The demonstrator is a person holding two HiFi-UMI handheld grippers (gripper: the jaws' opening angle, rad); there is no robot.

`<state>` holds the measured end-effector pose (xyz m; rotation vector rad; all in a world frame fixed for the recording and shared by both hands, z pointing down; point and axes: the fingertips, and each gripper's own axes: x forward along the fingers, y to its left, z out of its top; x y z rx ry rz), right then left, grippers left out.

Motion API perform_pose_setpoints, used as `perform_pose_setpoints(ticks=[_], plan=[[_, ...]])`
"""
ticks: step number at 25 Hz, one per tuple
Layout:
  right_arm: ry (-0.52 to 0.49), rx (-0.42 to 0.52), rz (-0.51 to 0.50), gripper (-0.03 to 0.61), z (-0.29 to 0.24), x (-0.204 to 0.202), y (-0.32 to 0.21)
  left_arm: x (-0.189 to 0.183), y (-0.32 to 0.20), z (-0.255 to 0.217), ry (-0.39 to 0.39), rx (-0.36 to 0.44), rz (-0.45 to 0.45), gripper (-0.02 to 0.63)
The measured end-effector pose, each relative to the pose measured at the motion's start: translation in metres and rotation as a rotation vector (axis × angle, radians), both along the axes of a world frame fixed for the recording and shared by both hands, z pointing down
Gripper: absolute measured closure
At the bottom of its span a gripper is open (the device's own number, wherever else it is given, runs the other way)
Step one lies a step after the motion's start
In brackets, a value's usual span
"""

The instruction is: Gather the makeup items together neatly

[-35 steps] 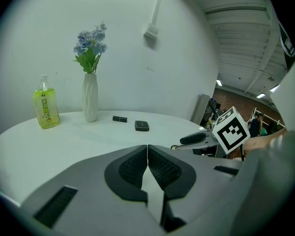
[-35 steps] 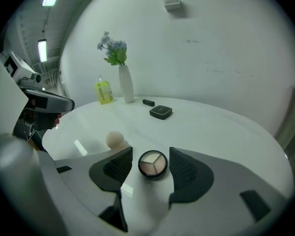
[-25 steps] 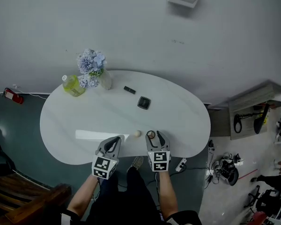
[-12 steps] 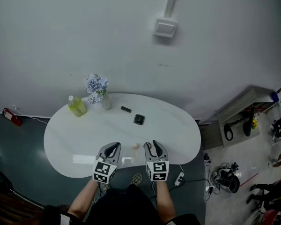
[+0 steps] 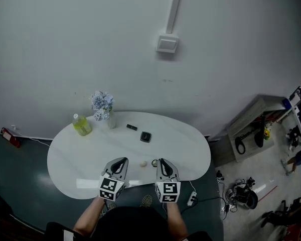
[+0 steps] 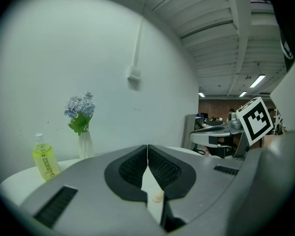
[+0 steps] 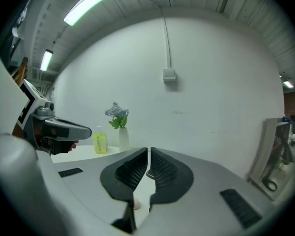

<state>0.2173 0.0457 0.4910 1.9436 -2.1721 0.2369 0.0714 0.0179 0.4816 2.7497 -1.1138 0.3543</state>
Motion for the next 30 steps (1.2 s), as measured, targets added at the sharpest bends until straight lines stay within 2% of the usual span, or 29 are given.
perform_pose_setpoints(ticks=[22,30], plan=[[-0.013,-0.016,0.001,0.545,0.006,0.018,0.003,0.018,-0.003,-0.002,-0.007,0.002,-0.013,0.594],[-0.017,-0.046,-0.06,0.545,0.021,0.044,0.006,0.036,0.0,0.014,-0.027,-0.027,-0.08,0.594]])
